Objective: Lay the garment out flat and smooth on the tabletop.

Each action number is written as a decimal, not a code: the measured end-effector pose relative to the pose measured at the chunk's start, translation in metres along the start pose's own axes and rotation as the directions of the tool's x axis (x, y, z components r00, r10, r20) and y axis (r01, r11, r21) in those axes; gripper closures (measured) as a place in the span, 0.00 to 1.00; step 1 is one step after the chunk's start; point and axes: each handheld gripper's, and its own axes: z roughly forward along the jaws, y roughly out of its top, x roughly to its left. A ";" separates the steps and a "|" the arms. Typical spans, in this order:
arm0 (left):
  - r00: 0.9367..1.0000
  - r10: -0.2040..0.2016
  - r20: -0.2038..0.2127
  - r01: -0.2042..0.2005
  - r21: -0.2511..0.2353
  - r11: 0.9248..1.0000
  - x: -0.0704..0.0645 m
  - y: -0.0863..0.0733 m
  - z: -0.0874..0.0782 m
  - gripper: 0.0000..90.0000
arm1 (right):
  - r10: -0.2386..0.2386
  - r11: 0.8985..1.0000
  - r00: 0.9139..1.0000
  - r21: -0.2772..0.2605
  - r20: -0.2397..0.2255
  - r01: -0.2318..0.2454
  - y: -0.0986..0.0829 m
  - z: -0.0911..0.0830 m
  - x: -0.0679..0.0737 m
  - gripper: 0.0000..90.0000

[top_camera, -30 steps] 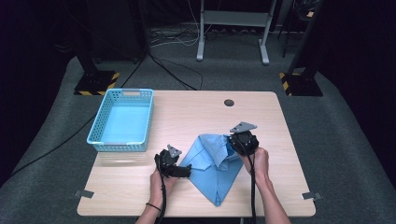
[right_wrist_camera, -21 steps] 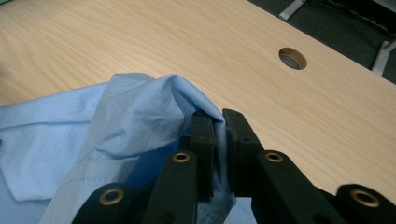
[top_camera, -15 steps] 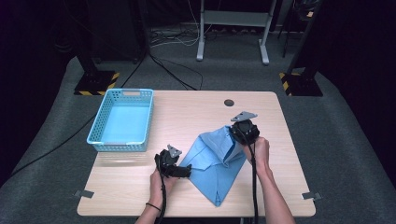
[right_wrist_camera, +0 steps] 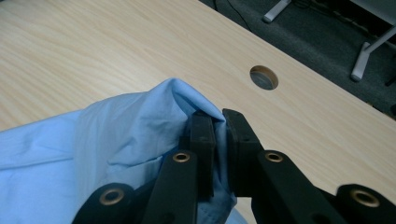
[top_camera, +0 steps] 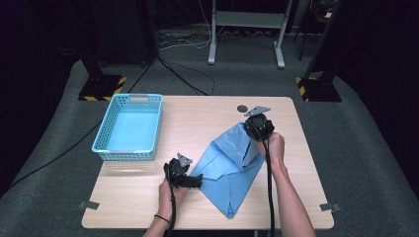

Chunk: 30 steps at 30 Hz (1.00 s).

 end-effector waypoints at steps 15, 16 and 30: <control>1.000 0.000 0.000 0.000 -0.001 1.000 0.000 0.000 0.000 0.01 | 0.055 0.998 0.997 0.011 0.058 -0.056 0.023 0.040 -0.022 0.94; 1.000 0.000 0.000 0.000 -0.001 1.000 0.000 0.000 0.000 0.01 | 0.055 0.998 0.996 0.015 0.076 -0.056 0.024 0.042 -0.023 0.94; 1.000 0.001 0.000 -0.001 -0.001 1.000 0.000 0.000 0.000 0.01 | 0.237 0.969 0.967 0.041 0.094 -0.242 0.007 0.024 -0.053 0.38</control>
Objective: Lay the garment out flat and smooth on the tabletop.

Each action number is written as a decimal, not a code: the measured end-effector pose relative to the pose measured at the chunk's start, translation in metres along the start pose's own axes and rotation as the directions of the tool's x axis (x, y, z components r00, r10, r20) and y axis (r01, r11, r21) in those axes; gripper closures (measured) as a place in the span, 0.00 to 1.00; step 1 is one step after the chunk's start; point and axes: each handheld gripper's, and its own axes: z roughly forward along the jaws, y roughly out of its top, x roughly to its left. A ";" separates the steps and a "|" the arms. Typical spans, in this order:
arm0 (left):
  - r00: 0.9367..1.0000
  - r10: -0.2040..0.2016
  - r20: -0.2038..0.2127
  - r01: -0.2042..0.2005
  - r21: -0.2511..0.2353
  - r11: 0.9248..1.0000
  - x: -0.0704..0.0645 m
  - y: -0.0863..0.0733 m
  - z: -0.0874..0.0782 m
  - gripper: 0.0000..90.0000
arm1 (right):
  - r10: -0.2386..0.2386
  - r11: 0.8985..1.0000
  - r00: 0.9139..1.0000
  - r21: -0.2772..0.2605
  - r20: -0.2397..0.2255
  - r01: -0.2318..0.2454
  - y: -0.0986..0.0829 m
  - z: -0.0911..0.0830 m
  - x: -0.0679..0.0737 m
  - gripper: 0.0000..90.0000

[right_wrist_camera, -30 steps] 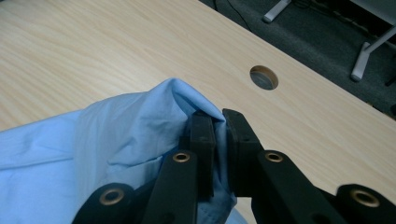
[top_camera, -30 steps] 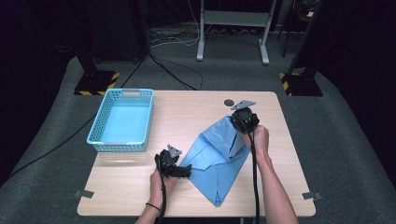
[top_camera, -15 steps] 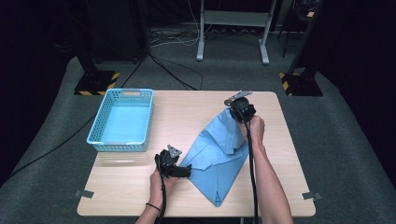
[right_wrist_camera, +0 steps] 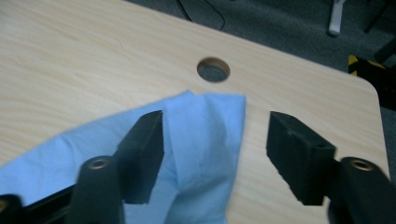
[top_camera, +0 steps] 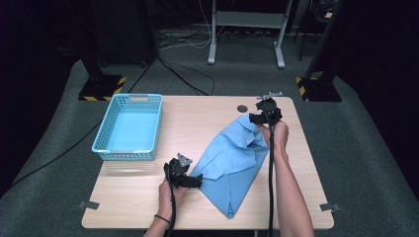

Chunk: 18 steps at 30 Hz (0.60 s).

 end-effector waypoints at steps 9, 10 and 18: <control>1.000 0.000 0.000 0.000 0.000 1.000 0.000 0.000 0.000 0.01 | 0.043 0.998 0.999 0.053 -0.017 -0.042 -0.055 0.004 -0.008 0.19; 1.000 0.000 0.000 0.000 -0.001 1.000 0.000 0.000 0.000 0.01 | 0.060 0.997 0.998 0.055 -0.027 -0.058 -0.061 0.004 -0.009 0.17; 1.000 0.002 0.002 -0.002 0.000 1.000 0.000 0.000 0.000 0.01 | 0.105 0.993 0.993 0.062 -0.063 -0.101 -0.103 0.016 -0.009 0.06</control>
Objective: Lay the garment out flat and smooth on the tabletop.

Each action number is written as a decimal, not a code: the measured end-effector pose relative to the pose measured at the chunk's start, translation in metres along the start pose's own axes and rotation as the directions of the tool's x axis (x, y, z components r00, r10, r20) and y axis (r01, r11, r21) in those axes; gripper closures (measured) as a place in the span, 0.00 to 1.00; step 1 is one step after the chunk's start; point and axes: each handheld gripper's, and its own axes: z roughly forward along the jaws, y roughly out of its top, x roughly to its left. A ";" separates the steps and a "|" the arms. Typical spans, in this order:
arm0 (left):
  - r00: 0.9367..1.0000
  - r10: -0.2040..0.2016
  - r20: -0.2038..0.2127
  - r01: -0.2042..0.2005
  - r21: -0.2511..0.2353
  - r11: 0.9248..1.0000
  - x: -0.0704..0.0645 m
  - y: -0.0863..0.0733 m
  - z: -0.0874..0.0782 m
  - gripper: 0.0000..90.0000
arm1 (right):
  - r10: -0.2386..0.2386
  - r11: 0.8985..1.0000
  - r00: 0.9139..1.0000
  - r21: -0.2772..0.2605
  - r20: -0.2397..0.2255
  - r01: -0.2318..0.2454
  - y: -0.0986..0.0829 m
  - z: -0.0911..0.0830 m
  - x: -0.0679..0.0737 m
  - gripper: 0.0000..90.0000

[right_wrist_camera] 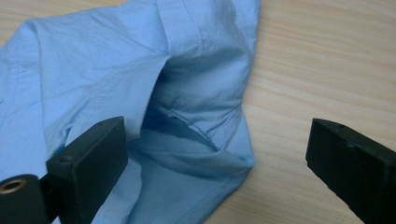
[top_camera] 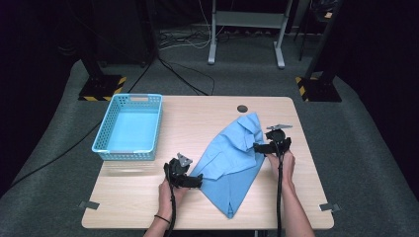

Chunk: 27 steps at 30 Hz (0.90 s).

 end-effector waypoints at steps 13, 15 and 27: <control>1.000 0.008 0.007 -0.008 0.000 1.000 0.000 -0.001 -0.001 0.01 | -0.049 0.996 0.997 0.072 0.054 0.045 -0.027 0.019 0.007 0.06; 1.000 0.008 0.008 -0.008 0.000 1.000 0.000 -0.001 -0.001 0.01 | -0.035 0.997 0.998 0.077 0.043 0.032 -0.029 0.018 0.005 0.06; 1.000 0.021 0.020 -0.021 0.001 1.000 -0.001 -0.004 -0.004 0.01 | -0.026 0.999 0.998 0.048 0.049 0.023 -0.043 0.007 0.009 0.07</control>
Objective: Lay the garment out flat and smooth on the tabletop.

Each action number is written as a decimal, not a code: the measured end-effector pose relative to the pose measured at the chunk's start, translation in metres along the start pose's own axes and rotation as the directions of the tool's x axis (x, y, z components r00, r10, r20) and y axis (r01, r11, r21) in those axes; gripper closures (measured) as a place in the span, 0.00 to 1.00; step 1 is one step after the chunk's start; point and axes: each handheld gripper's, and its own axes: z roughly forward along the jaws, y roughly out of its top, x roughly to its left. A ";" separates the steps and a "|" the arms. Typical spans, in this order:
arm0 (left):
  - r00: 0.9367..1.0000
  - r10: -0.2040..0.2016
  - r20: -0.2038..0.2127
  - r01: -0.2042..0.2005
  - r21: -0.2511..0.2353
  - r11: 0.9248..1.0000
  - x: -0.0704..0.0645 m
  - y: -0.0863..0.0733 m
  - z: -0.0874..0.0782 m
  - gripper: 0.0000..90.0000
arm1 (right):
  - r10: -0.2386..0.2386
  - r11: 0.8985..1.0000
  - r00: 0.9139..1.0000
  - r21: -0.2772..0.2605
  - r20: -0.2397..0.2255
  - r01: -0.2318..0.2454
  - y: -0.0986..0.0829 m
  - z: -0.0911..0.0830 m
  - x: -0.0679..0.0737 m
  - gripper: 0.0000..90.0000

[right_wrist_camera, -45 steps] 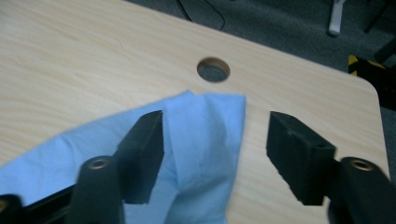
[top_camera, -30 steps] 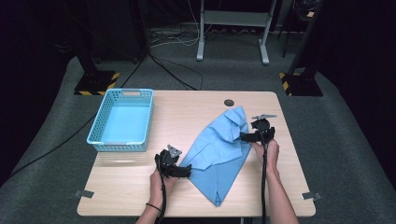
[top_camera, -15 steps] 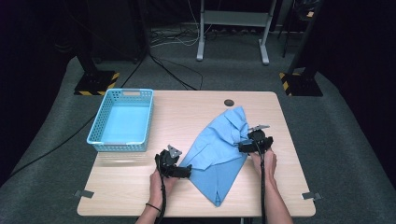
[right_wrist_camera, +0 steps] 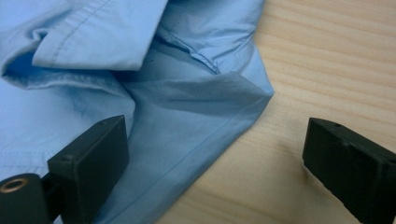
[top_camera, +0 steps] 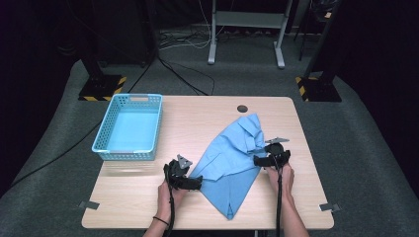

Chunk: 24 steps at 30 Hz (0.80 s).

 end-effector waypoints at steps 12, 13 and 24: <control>1.000 0.006 0.006 -0.006 0.000 1.000 -0.001 -0.003 -0.003 0.01 | 0.016 1.000 1.000 -0.015 -0.016 -0.016 -0.018 -0.013 0.006 0.08; 1.000 0.006 0.007 -0.006 -0.001 1.000 -0.001 -0.004 -0.004 0.01 | 0.018 1.000 1.000 -0.013 -0.017 -0.018 -0.018 -0.014 0.006 0.08; 1.000 0.019 0.019 -0.019 0.000 1.000 -0.002 -0.007 -0.007 0.01 | 0.020 1.000 0.999 -0.021 -0.030 -0.020 -0.031 -0.023 0.013 0.08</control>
